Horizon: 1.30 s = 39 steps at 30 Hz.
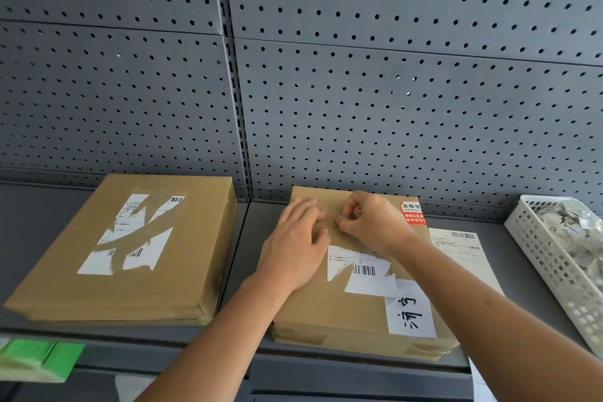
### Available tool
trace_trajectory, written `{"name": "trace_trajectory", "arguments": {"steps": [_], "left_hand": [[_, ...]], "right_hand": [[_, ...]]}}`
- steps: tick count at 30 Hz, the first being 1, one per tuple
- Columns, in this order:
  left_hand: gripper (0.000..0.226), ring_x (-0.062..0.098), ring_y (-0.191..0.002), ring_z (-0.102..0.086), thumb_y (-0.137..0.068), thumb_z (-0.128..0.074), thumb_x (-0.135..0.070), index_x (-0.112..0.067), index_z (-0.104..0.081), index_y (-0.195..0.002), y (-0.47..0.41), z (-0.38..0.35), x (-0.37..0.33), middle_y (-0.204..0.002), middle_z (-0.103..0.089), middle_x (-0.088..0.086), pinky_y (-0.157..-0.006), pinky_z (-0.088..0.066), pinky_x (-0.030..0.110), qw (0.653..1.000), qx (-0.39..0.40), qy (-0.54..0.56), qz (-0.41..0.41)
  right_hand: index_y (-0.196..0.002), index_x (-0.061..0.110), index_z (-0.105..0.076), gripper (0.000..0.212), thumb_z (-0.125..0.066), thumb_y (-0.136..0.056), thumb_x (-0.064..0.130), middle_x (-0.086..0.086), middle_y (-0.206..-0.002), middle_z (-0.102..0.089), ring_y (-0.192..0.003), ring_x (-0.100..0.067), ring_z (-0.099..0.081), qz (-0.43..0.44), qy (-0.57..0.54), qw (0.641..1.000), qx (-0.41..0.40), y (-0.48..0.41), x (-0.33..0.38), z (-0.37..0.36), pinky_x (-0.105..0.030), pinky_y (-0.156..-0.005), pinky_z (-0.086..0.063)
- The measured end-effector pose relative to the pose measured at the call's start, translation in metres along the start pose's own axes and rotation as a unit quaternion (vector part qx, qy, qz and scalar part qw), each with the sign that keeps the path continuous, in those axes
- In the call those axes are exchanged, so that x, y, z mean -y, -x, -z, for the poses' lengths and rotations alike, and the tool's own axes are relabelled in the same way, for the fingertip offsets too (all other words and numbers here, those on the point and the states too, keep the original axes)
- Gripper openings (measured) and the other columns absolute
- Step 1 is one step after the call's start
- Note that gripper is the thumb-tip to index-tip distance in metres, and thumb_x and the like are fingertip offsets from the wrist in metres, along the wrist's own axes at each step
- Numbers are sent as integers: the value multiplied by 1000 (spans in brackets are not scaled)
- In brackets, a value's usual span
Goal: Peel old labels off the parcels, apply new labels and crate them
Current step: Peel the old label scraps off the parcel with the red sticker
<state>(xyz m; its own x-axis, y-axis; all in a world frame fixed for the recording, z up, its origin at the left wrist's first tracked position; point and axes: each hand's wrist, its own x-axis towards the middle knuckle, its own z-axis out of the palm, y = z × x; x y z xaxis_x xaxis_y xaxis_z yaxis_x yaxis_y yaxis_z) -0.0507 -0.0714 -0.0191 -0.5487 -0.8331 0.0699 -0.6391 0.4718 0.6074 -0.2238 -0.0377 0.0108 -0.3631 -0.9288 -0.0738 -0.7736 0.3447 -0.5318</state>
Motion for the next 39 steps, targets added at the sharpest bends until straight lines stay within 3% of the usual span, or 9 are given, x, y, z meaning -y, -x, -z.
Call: {"name": "trace_trajectory", "arguments": {"steps": [4, 9, 16, 21, 28, 33, 39], "left_hand": [[31, -5, -149, -3, -103, -44, -38, -33, -51, -133, 1, 1, -1, -158, -26, -27, -110, -42, 43, 1000, 0, 3, -1], [34, -6, -149, -2, -103, -44, -37, -33, -49, -136, 2, 2, -1, -159, -25, -25, -111, -39, 41, 1000, 2, 1, -6], [33, -4, -150, -3, -103, -44, -38, -33, -51, -135, 1, 2, -1, -159, -26, -26, -111, -40, 42, 1000, 1, 4, -3], [34, -4, -150, -2, -103, -44, -37, -32, -50, -137, 1, 2, -1, -159, -25, -25, -112, -39, 41, 1000, 4, 0, -5], [32, -5, -149, -2, -103, -44, -38, -33, -51, -134, 1, 1, -1, -159, -26, -26, -111, -40, 42, 1000, 2, 3, -6], [34, -4, -149, -3, -103, -44, -37, -33, -50, -136, 1, 2, 0, -159, -25, -25, -111, -38, 41, 1000, 2, 1, -7], [32, -4, -149, -5, -103, -45, -37, -32, -52, -133, 1, 1, 0, -158, -28, -25, -111, -41, 42, 1000, -3, 4, -8]], "right_hand": [[-82, 23, -56, 8, -63, -84, 28, 7, -70, -61, -67, -17, -60, 6, 6, 1000, -26, -1, -4, 0, -38, -64, -54], [-82, 26, -57, 17, -68, -83, 38, 7, -72, -62, -62, -11, -57, 11, 5, 1000, -3, 2, -1, 1, -27, -53, -45], [-80, 21, -56, 17, -68, -82, 32, 4, -70, -63, -66, -19, -62, -6, 0, 999, -34, -1, -2, -1, -38, -63, -53], [-79, 21, -58, 19, -71, -81, 36, 6, -67, -61, -58, -14, -56, -2, -18, 1000, -2, 2, 0, 1, -33, -54, -49], [-79, 16, -56, 15, -67, -83, 26, 1, -67, -63, -65, -23, -62, -7, -21, 999, -46, 3, -2, 1, -39, -60, -53], [-80, 17, -56, 21, -69, -84, 33, 5, -66, -58, -54, -13, -52, 10, -15, 1000, -10, 5, 2, 1, -28, -48, -45], [-77, 17, -54, 14, -64, -84, 24, 1, -66, -62, -62, -21, -58, -1, -17, 999, -47, 3, -2, 1, -36, -59, -51]]}}
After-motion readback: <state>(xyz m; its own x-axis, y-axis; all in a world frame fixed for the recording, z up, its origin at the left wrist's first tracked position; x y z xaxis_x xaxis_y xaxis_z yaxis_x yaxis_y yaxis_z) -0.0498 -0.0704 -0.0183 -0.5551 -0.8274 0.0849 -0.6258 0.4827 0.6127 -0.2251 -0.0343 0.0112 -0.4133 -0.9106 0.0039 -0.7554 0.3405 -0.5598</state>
